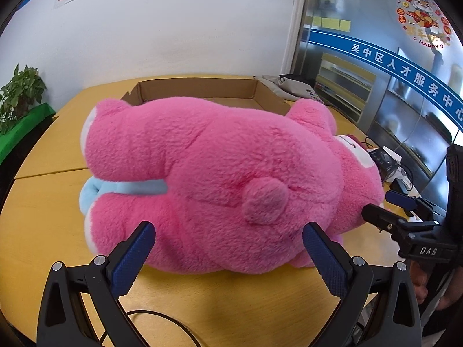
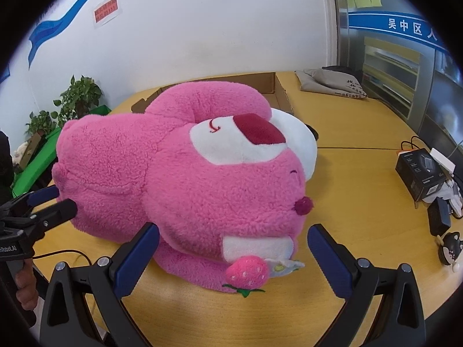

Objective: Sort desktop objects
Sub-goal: 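Close both tools on the pink bear's body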

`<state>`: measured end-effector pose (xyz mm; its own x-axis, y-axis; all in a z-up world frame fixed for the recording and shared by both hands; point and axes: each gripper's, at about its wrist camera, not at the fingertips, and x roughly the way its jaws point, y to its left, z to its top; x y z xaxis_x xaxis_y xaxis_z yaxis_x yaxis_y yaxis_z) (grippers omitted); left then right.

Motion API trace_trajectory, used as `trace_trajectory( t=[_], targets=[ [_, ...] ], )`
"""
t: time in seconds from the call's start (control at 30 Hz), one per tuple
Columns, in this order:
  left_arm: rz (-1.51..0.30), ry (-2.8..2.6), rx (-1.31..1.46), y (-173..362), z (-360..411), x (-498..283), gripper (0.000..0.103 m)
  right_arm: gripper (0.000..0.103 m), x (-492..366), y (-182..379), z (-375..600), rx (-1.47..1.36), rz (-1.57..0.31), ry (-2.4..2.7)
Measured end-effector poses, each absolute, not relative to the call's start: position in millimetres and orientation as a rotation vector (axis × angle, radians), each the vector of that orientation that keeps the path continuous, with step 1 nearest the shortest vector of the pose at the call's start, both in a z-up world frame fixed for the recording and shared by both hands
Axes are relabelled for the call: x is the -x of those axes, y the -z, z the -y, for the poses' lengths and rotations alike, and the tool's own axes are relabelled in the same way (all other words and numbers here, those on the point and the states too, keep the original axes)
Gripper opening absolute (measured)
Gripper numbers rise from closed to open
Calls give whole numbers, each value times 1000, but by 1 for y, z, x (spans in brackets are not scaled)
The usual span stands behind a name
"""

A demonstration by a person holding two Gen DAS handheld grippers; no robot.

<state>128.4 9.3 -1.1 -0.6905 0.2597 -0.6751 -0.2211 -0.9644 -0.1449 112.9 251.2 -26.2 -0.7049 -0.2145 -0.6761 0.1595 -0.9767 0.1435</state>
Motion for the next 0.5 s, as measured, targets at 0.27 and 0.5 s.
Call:
trace_trajectory(
  t=[0.27, 0.5],
  targets=[
    [151, -2580, 1116, 11, -9, -97, 103, 102, -76, 47, -290, -1154, 366, 2516],
    [129, -2566, 1128, 15, -8, -84, 102, 103, -34, 72, -291, -1215, 479, 2320]
  ],
)
